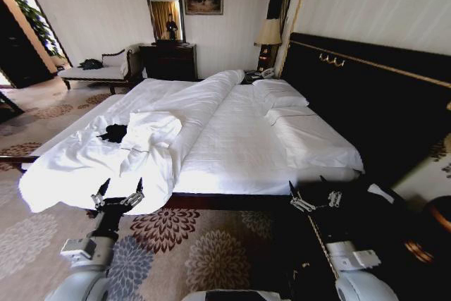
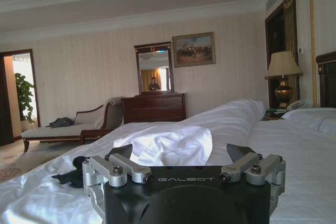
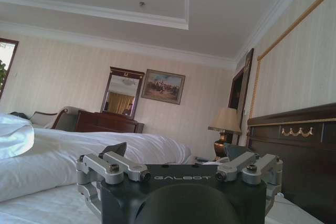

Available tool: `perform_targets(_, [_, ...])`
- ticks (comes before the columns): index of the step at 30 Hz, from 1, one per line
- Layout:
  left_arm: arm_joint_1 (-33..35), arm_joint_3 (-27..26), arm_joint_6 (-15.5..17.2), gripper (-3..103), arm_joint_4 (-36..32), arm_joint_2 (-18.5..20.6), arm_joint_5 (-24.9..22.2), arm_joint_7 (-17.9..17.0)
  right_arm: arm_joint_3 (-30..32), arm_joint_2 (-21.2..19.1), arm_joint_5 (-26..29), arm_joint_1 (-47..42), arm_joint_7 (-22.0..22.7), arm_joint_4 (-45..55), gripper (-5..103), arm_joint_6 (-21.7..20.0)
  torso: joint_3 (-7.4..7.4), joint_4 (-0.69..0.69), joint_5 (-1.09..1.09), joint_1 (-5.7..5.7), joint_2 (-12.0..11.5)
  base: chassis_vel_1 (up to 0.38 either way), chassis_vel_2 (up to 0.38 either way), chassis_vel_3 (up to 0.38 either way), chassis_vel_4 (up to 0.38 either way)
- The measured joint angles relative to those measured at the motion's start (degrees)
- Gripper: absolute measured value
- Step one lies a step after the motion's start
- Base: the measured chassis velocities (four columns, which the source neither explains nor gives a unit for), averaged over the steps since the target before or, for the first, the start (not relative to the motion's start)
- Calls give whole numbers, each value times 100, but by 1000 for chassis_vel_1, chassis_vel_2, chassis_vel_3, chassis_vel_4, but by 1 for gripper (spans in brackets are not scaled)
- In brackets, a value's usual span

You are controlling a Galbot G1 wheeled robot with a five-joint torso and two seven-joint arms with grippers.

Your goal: Fold the clothes on the bed.

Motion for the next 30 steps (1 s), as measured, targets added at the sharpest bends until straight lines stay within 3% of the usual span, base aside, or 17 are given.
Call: perform_targets(30, [-29,5,0,100,30,30,27,-1,9,-5,-28,41,45,-56,100,50,0,0,0,0,0,-128,128,132,-133])
